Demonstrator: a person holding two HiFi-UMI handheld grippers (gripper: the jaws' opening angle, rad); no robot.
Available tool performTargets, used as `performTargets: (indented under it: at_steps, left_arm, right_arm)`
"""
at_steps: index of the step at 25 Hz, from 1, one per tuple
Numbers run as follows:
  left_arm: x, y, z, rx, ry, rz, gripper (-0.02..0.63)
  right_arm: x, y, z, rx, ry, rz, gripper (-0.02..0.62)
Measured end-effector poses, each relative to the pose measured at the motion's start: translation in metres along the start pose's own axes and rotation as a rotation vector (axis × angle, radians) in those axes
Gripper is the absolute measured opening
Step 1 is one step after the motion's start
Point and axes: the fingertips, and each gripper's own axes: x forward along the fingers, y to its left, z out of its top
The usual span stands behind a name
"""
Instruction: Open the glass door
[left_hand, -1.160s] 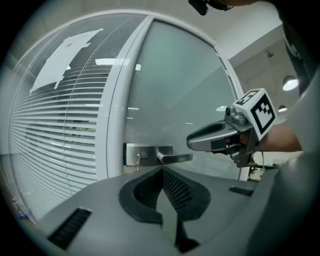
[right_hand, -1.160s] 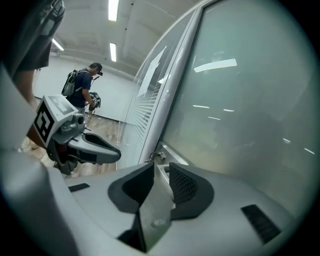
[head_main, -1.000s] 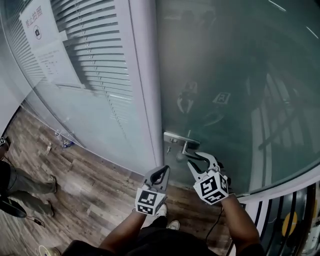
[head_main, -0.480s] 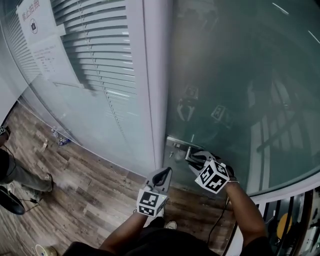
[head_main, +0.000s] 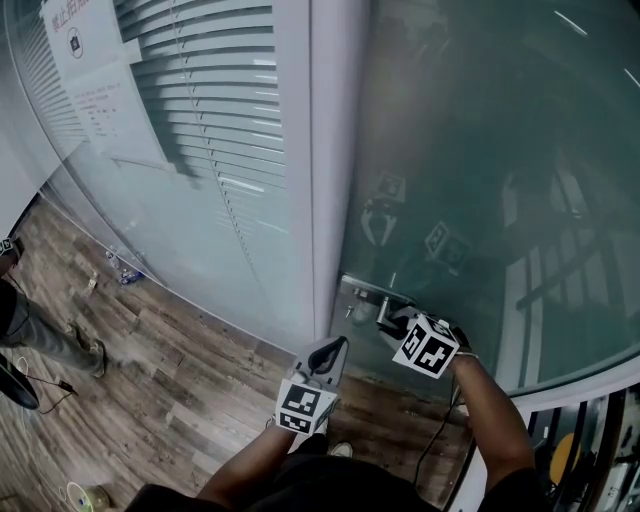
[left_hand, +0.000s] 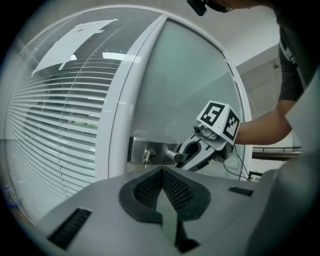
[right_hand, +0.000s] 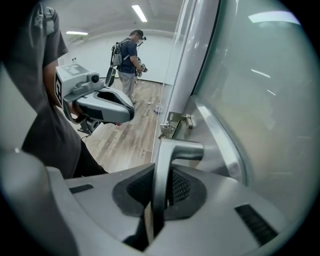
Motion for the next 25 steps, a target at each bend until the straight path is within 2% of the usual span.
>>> performTargets:
  at_steps: [7, 12, 16, 25]
  left_arm:
    - [0.004, -0.002, -0.011, 0.02, 0.017, -0.004, -0.002]
    - [0.002, 0.004, -0.017, 0.019, 0.043, -0.003, -0.002]
    - [0.002, 0.004, -0.021, 0.008, 0.046, 0.003, -0.002]
    - [0.009, 0.006, -0.024, 0.016, 0.05, 0.011, -0.002]
  right_arm:
    - [0.001, -0.002, 0.002, -0.024, -0.031, -0.021, 0.029]
    - [0.003, -0.003, 0.007, -0.016, -0.097, -0.047, 0.029]
    - [0.005, -0.002, 0.008, 0.021, -0.201, -0.036, 0.029]
    - [0.009, -0.003, 0.021, 0.128, -0.552, -0.033, 0.028]
